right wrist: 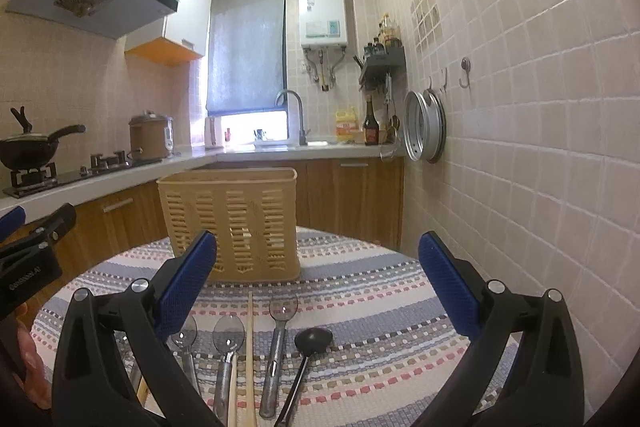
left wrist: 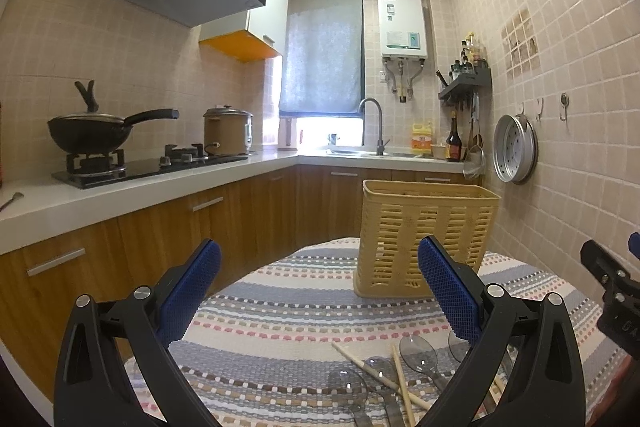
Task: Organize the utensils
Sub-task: 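Lower the right tool and grasp the black spoon by its handle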
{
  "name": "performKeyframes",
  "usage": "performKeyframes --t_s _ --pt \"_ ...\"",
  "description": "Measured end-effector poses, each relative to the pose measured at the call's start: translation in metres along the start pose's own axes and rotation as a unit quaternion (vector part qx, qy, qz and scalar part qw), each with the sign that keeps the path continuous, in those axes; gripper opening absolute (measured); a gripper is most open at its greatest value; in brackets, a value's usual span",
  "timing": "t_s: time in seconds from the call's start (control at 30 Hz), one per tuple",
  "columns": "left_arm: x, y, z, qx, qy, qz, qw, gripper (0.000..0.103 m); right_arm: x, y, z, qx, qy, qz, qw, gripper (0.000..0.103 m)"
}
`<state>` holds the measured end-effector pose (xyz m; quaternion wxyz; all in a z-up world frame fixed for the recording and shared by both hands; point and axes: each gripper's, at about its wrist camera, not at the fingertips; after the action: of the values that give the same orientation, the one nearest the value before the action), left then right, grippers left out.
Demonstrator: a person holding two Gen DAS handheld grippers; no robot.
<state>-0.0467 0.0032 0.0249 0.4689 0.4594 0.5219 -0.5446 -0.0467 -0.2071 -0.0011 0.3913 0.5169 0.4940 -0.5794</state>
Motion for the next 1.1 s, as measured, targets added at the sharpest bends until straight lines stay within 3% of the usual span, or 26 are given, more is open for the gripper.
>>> performKeyframes --t_s 0.13,0.23,0.3,0.43,0.5,0.53,0.6,0.67,0.73,0.8,0.87,0.93,0.97,1.03,1.1 --pt "-0.005 -0.003 0.000 -0.009 0.000 -0.009 0.9999 0.095 -0.004 0.015 -0.001 0.017 -0.004 -0.077 0.997 0.097" --pt "-0.009 -0.005 0.000 -0.017 0.006 -0.024 0.9995 0.095 -0.002 0.037 0.002 0.010 0.000 -0.190 0.982 0.097" --pt "-0.009 -0.006 -0.001 -0.015 0.005 -0.032 0.9994 0.095 -0.001 0.038 0.007 -0.001 0.005 -0.211 0.977 0.097" --pt "-0.013 0.004 -0.011 0.022 -0.003 -0.085 0.9961 0.095 -0.002 0.034 0.016 -0.003 -0.008 -0.216 0.976 0.097" --pt "-0.016 0.012 -0.027 0.051 -0.027 -0.115 0.9916 0.090 -0.004 0.038 0.022 -0.009 -0.019 -0.234 0.972 0.097" --pt "-0.017 0.017 -0.034 0.066 -0.040 -0.130 0.9885 0.083 -0.003 0.041 0.024 -0.017 -0.022 -0.244 0.969 0.094" --pt "-0.018 0.033 -0.051 0.096 -0.069 -0.180 0.9765 0.078 -0.002 0.051 0.024 -0.027 -0.031 -0.265 0.963 0.085" --pt "-0.014 0.048 -0.060 0.126 -0.092 -0.225 0.9618 0.067 0.003 0.061 0.022 -0.031 -0.043 -0.287 0.956 0.069" --pt "-0.007 0.065 -0.068 0.154 -0.116 -0.276 0.9417 0.066 0.008 0.071 0.016 -0.048 -0.051 -0.307 0.949 0.057" --pt "0.007 0.083 -0.074 0.187 -0.147 -0.333 0.9124 0.057 0.012 0.078 0.011 -0.064 -0.052 -0.324 0.942 0.049" --pt "0.020 0.093 -0.076 0.207 -0.171 -0.362 0.8929 0.052 0.015 0.084 0.008 -0.076 -0.053 -0.335 0.938 0.039" --pt "0.033 0.102 -0.073 0.211 -0.182 -0.387 0.8789 0.047 0.017 0.089 0.002 -0.084 -0.060 -0.345 0.933 0.035" --pt "0.038 0.105 -0.072 0.217 -0.189 -0.397 0.8714 0.034 0.018 0.091 0.000 -0.085 -0.063 -0.347 0.932 0.033" --pt "0.047 0.107 -0.066 0.241 -0.207 -0.410 0.8551 0.031 0.020 0.093 -0.002 -0.082 -0.069 -0.351 0.930 0.033" --pt "0.052 0.106 -0.055 0.255 -0.208 -0.413 0.8491 0.031 0.022 0.100 -0.001 -0.087 -0.064 -0.360 0.927 0.033"
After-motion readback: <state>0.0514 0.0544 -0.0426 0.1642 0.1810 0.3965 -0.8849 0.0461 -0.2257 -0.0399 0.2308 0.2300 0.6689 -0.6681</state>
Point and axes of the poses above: each gripper's, at about its wrist camera, not at the fingertips, and y roughly the way its jaws point, z to its right, x to its underside, and after that the axes turned 7 degrees about x, right-handed
